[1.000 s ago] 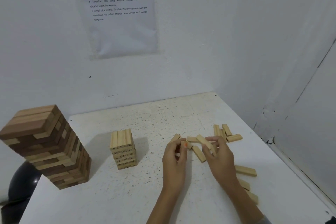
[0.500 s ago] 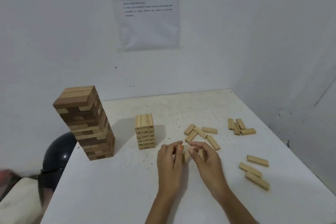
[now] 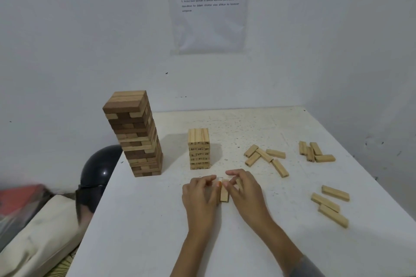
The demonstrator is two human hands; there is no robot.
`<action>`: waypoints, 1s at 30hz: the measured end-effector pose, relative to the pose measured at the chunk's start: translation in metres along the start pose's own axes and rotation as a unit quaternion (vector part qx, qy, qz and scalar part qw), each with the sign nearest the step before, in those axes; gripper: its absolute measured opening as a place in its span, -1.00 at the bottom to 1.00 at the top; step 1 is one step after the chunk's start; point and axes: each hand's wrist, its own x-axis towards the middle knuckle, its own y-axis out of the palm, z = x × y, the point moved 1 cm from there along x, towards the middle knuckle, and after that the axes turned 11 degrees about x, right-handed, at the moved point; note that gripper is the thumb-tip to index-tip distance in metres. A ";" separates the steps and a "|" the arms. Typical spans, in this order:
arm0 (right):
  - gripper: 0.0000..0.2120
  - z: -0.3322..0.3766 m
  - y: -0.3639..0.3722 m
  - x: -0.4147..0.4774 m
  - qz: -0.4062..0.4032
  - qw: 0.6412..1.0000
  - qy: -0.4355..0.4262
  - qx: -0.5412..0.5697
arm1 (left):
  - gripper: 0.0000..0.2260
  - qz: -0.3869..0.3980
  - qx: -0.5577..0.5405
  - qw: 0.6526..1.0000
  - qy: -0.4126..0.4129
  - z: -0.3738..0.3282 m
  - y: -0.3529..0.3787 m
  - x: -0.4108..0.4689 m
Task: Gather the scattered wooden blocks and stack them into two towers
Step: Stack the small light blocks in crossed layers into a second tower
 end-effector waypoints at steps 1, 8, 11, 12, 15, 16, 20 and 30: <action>-0.86 0.001 0.001 -0.002 -0.008 1.000 -0.001 0.004 | -0.82 -0.003 0.003 1.000 -0.002 -0.001 0.000 -0.001; -0.67 -0.003 -0.002 -0.011 -0.060 0.997 -0.038 -0.031 | -0.69 0.001 -0.114 0.993 -0.031 0.007 -0.010 -0.007; -0.75 -0.005 -0.004 -0.013 -0.120 0.990 -0.038 -0.059 | -0.63 0.010 -0.131 0.991 -0.039 0.009 -0.012 -0.009; -0.79 -0.005 -0.004 -0.013 -0.134 0.989 -0.032 -0.050 | -0.63 0.016 -0.130 0.991 -0.039 0.010 -0.012 -0.009; -0.87 -0.005 -0.004 -0.013 -0.159 0.984 -0.046 -0.062 | -0.59 0.048 -0.107 0.993 -0.013 0.015 -0.011 -0.011; -0.89 -0.007 -0.004 -0.014 -0.160 0.983 -0.046 -0.079 | -0.57 0.058 -0.093 0.994 -0.004 0.016 -0.011 -0.012; -0.86 -0.010 0.000 -0.013 -0.132 0.983 -0.035 -0.119 | -0.45 0.095 -0.019 0.994 0.048 0.011 -0.011 -0.015; -0.33 -0.013 -0.001 -0.022 0.038 0.976 -0.099 -0.188 | -0.45 0.082 -0.020 0.994 0.064 0.009 -0.013 -0.017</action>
